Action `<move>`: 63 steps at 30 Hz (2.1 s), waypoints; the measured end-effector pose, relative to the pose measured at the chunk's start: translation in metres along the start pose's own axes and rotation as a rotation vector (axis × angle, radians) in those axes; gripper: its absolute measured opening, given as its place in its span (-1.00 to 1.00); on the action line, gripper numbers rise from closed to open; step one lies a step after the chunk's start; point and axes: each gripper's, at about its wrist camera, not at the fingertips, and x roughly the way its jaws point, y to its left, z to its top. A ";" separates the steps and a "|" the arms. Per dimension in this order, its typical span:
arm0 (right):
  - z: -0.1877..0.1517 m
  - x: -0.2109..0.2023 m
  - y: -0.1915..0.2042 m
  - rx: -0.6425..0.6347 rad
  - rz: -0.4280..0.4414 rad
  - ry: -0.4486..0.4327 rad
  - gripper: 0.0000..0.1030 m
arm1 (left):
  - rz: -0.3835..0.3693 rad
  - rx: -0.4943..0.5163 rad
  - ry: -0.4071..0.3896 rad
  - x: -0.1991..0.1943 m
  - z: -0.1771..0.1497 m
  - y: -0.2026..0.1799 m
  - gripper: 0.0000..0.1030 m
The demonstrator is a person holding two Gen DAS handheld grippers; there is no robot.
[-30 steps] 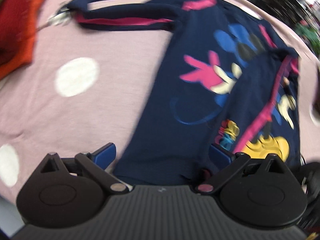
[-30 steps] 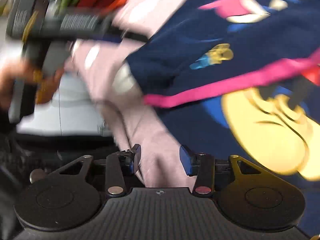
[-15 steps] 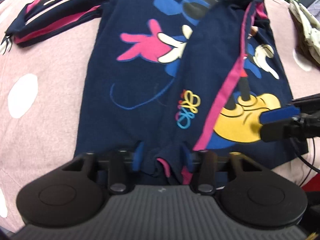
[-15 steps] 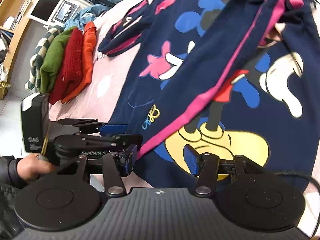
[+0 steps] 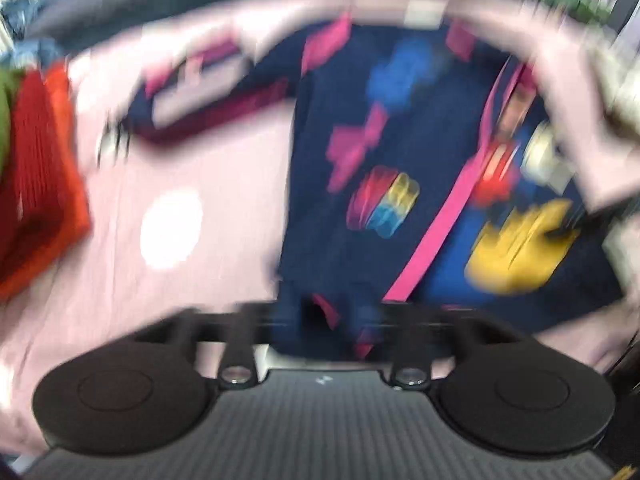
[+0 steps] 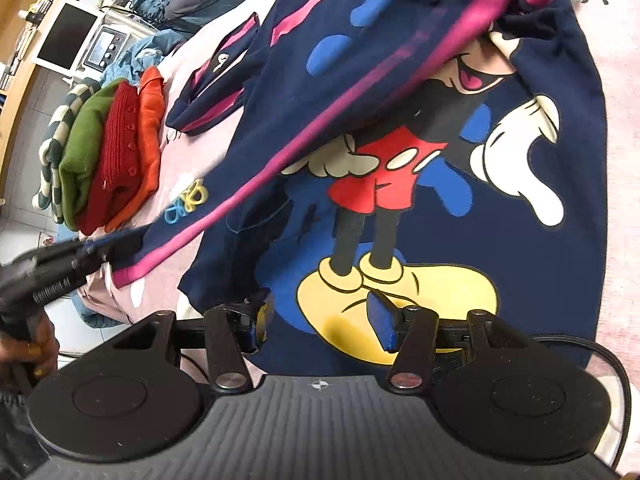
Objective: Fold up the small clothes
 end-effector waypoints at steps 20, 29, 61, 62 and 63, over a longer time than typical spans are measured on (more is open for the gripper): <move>0.148 -0.095 -0.092 0.400 -0.311 -0.501 1.00 | -0.126 -0.004 -0.201 0.010 0.081 -0.048 1.00; 0.188 -0.056 -0.136 0.608 -0.289 -0.350 0.25 | -0.164 0.082 -0.083 0.042 0.085 -0.061 0.99; 0.118 -0.074 -0.071 -0.200 -0.635 -0.382 0.35 | -0.179 0.083 0.090 0.090 0.077 -0.057 0.99; 0.113 -0.067 -0.072 -0.215 -0.643 -0.365 0.31 | -0.181 0.081 0.091 0.089 0.077 -0.057 0.99; 0.111 -0.062 -0.074 -0.222 -0.647 -0.354 0.27 | -0.184 0.079 0.090 0.089 0.077 -0.057 0.99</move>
